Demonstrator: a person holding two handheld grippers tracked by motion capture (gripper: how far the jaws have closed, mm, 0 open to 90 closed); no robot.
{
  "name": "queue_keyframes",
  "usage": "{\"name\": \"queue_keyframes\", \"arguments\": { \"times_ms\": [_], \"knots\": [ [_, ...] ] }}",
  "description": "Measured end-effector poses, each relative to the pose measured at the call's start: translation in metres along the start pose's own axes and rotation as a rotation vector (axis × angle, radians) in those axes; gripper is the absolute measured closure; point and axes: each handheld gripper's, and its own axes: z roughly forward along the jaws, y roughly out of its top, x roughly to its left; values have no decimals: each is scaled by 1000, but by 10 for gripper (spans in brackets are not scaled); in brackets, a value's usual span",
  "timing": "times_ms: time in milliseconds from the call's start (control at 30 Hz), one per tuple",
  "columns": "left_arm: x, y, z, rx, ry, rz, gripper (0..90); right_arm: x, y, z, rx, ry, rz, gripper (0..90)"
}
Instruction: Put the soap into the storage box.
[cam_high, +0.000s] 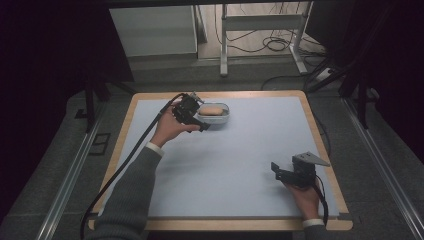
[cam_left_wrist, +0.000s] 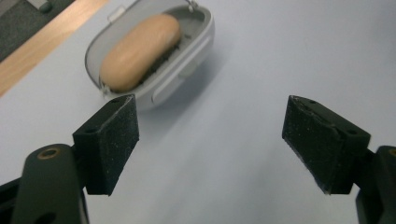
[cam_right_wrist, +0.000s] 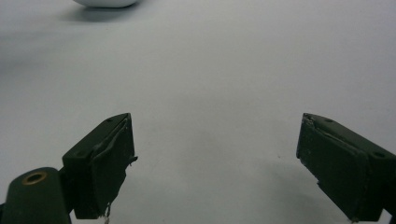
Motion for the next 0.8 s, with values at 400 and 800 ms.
{"name": "queue_keyframes", "arguments": {
  "times_ms": [400,800],
  "knots": [
    [-23,-60,-31,-68,11,-17,186,0,0,0,1,-3,1,114],
    [-33,-135,-38,-108,21,-121,200,0,0,1,7,-5,2,114]
  ]
}}
